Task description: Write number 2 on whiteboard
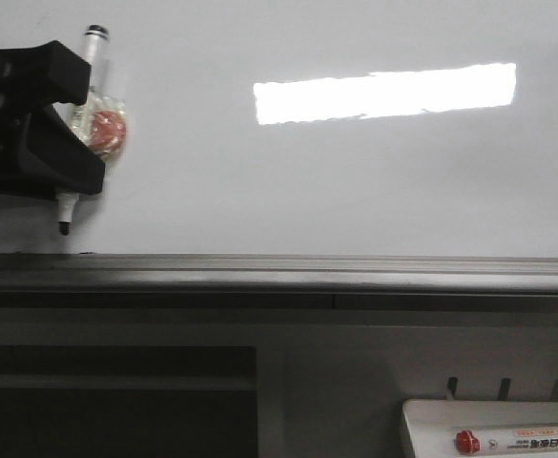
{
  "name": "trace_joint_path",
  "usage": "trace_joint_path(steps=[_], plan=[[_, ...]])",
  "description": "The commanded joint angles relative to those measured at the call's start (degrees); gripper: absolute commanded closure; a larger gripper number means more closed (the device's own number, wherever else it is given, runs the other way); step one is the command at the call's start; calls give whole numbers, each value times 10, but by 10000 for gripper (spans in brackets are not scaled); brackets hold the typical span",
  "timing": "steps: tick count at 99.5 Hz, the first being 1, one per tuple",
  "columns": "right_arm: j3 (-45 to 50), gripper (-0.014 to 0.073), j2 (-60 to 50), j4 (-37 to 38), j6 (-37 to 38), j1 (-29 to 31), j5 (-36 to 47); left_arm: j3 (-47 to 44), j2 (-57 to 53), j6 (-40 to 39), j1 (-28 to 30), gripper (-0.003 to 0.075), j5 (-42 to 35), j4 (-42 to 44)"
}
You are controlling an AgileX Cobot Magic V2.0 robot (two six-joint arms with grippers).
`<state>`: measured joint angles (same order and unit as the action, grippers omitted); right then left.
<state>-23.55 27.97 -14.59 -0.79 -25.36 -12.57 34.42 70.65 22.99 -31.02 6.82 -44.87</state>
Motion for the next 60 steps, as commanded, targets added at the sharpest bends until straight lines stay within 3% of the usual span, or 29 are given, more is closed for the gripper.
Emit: trace_joint_path(steps=[1,8,20,34,44,50,60], plan=[[-27,155,6,5,-14,3,35,19,-4,0,0,741,-49,-7],[-47,155,9,5,-39,-2,14,26,-23,0,0,741,-17,-1],[-124,155,33,4,-161,-29,-92,52,-72,53,-22,741,61,52],[-243,155,106,-10,-272,-88,-221,93,-126,239,-73,741,165,92],[-310,155,172,-19,-323,-153,-261,112,-149,388,-110,741,227,95],[-340,155,211,-19,-349,-192,-260,114,-158,447,-130,741,245,96],[-373,155,269,-19,-377,-253,-247,114,-164,464,-152,741,249,96]])
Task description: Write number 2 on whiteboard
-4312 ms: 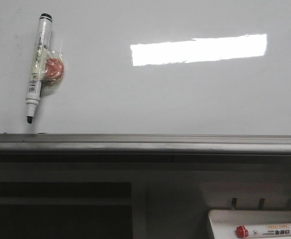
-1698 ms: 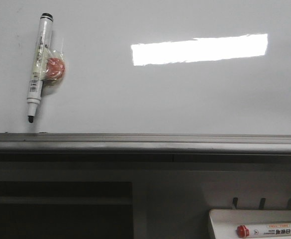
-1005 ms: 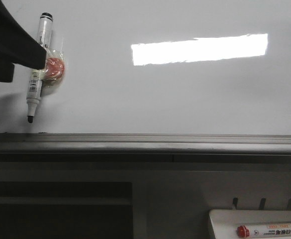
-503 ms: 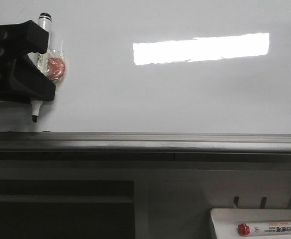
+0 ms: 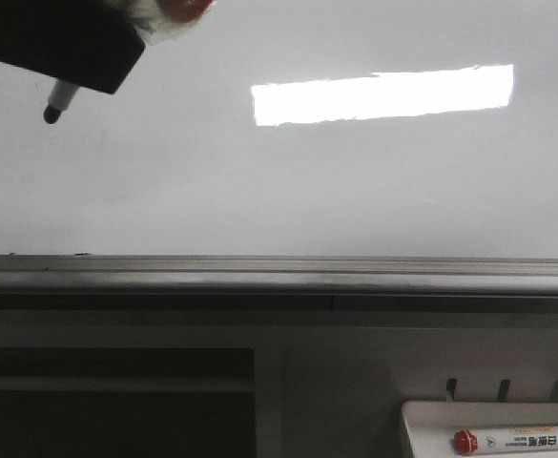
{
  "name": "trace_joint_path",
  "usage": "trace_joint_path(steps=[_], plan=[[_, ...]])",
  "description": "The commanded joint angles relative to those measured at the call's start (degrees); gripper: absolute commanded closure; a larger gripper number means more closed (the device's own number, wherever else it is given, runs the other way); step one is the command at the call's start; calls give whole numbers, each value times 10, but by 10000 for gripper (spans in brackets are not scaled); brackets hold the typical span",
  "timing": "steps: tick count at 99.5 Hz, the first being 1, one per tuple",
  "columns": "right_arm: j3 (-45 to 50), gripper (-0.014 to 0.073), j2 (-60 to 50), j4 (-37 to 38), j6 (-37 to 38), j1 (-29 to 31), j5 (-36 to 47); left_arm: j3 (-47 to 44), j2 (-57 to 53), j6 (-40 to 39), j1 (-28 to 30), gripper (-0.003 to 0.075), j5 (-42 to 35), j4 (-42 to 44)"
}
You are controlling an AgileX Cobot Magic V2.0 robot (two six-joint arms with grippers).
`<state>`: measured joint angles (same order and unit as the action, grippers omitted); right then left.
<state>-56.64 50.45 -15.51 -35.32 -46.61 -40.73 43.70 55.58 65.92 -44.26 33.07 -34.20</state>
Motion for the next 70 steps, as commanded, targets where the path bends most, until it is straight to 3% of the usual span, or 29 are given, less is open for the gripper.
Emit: trace_joint_path(steps=[1,43,50,57,70], plan=[[-43,155,48,-10,-32,-46,38,21,-14,35,-22,741,-14,-10],[-72,170,150,-23,-32,-92,75,21,-19,34,-25,741,-14,-17],[-72,236,158,-27,-32,-92,74,21,-19,34,-25,741,-14,-20],[-72,354,164,-35,-32,-92,66,21,-19,34,-25,741,-14,-22],[-72,650,171,-42,-32,-92,60,21,-19,31,-25,741,-14,-30]])
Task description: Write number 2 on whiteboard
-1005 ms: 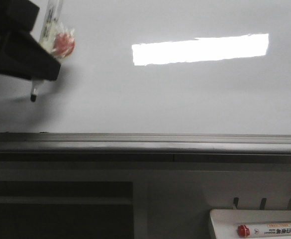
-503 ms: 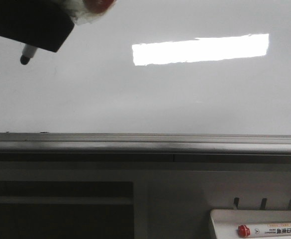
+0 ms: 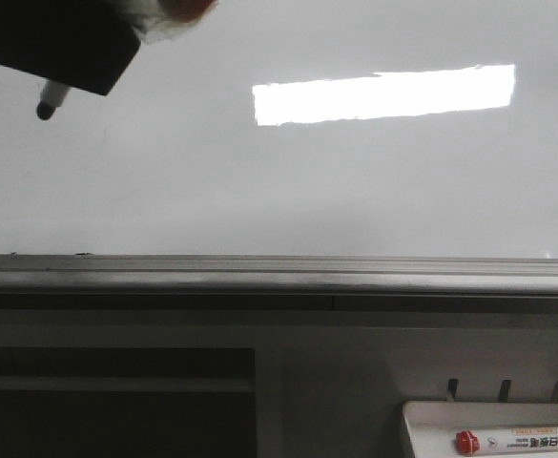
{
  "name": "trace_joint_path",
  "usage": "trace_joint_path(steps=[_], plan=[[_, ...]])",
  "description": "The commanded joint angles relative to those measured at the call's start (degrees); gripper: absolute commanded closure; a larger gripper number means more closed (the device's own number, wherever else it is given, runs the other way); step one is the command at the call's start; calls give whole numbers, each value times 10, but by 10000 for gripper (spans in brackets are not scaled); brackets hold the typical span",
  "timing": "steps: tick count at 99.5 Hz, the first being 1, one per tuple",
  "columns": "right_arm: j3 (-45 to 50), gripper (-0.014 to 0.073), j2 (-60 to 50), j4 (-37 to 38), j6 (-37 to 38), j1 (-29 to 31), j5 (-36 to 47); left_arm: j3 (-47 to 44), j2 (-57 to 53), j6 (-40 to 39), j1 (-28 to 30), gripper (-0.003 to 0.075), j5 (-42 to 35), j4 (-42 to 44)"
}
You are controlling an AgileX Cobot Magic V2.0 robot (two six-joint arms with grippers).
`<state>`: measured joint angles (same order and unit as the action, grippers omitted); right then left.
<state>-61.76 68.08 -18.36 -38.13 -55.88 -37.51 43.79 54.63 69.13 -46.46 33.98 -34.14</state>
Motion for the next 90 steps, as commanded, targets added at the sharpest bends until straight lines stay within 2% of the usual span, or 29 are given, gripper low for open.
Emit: trace_joint_path(steps=[1,14,21,26,31,32,41,42,43,45,60,68,78,90], plan=[[-21,666,-5,-13,-4,1,29,20,-9,-4,-3,741,-23,-32],[-21,670,-6,-17,-4,1,64,20,-9,-48,-3,739,-47,-36],[-21,670,-6,-17,-4,1,89,20,-11,-96,-2,700,-74,-36],[-21,670,-6,-16,-4,1,102,20,-18,-127,-2,630,-88,-35],[-21,670,-6,-12,-4,2,110,20,-30,-152,0,536,-98,-35],[-21,670,-6,-10,-4,2,113,20,-34,-161,2,493,-101,-35],[-21,670,-6,-6,-4,6,120,20,-69,-202,14,342,-105,-35],[-21,670,-6,-6,-4,6,121,20,-76,-205,15,332,-105,-35],[-21,670,-6,-6,-4,10,121,20,-95,-215,22,288,-104,-35],[-21,670,-5,-6,-4,22,125,20,-144,-217,32,269,-90,-35],[-21,671,4,-6,-4,46,150,19,-231,-218,52,272,-66,-31],[-21,671,20,-5,-5,63,185,9,-291,-240,64,315,-65,-22],[-21,671,48,21,-5,81,223,-10,-351,-329,83,432,-70,42],[-21,671,83,61,-5,89,242,-42,-415,-460,107,636,-56,143]])
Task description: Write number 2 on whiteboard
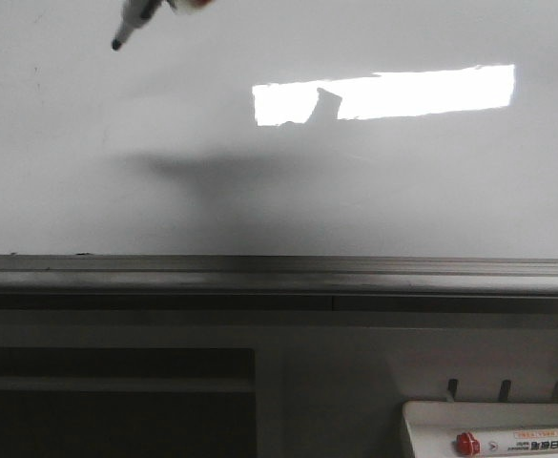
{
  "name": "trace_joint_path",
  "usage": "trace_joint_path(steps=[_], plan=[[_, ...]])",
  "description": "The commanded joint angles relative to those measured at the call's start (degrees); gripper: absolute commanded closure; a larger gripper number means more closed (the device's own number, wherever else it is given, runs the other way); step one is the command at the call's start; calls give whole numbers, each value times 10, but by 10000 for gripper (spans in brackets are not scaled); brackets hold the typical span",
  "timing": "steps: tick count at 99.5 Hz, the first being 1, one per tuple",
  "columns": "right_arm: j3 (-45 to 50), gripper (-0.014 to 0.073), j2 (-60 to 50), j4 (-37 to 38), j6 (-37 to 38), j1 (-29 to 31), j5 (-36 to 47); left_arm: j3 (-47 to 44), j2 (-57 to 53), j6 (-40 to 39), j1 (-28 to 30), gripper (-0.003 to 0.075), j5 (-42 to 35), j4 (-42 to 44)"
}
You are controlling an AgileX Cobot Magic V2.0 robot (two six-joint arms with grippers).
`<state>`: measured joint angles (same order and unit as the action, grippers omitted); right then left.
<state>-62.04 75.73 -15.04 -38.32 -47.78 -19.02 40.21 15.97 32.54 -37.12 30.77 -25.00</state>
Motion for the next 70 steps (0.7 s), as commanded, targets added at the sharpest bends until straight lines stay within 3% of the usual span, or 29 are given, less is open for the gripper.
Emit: trace_joint_path(steps=[1,7,38,51,70], plan=[[-18,671,10,30,-3,8,58,-8,-31,-100,15,648,-24,59],[-18,671,22,38,-3,11,59,-23,-60,-129,24,742,-15,73],[-18,670,63,79,-3,27,69,-48,-118,-137,28,741,8,24],[-24,670,64,80,-3,66,61,-48,-118,-137,28,741,8,20],[-92,659,64,87,-2,152,-34,-49,-118,-137,28,741,8,20]])
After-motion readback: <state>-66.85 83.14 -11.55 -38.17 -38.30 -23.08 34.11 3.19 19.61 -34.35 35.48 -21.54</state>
